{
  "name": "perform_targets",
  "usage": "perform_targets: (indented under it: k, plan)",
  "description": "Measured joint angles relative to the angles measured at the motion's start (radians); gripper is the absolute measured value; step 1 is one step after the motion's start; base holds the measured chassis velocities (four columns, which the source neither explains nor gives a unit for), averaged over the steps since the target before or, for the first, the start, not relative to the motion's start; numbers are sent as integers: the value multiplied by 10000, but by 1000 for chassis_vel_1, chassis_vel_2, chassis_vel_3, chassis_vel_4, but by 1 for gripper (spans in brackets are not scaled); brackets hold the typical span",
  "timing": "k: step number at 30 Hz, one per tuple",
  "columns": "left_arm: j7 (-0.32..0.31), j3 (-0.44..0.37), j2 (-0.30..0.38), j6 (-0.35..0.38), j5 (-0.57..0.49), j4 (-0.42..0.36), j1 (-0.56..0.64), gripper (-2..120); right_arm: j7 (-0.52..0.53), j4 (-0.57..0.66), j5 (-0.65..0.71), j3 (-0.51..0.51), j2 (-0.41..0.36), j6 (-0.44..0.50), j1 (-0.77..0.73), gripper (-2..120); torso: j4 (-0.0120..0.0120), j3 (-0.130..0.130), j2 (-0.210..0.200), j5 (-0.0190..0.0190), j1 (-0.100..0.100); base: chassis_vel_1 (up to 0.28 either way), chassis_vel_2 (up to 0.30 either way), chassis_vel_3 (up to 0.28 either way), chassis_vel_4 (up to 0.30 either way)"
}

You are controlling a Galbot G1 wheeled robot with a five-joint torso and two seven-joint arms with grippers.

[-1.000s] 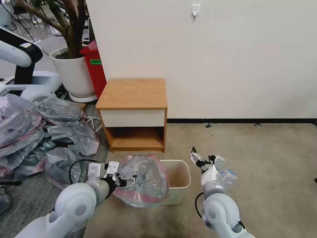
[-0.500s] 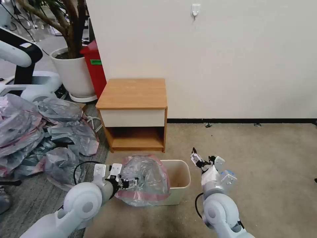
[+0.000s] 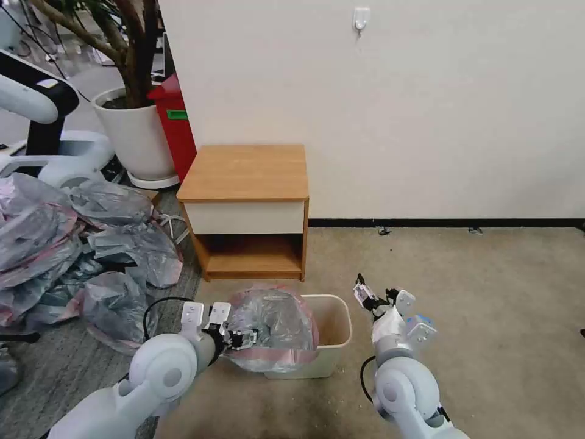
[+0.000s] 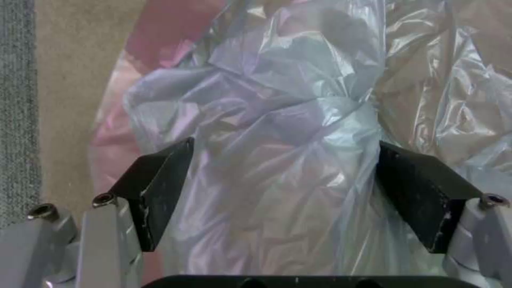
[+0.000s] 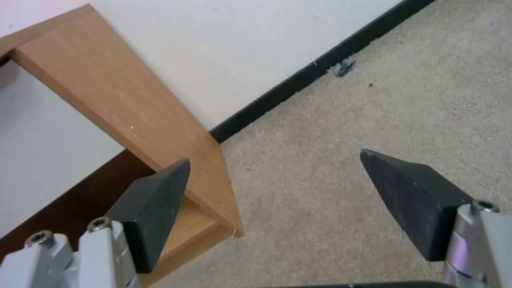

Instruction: Pick up the garbage bag from the table and place it over the trash can.

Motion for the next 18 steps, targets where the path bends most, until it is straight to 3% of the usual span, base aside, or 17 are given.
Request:
perform_targets:
  k: [11, 18]
  plan:
    - [-287, 470, -124, 0, -300, 391, -542, 63, -11, -191, -24, 10, 27, 37, 96, 83, 0, 0, 0, 0, 0, 0, 0, 0, 0]
    - [-514, 761, -225, 0, -474, 605, -888, 60, -17, -300, -31, 30, 28, 63, 145, 82, 0, 0, 0, 0, 0, 0, 0, 0, 0]
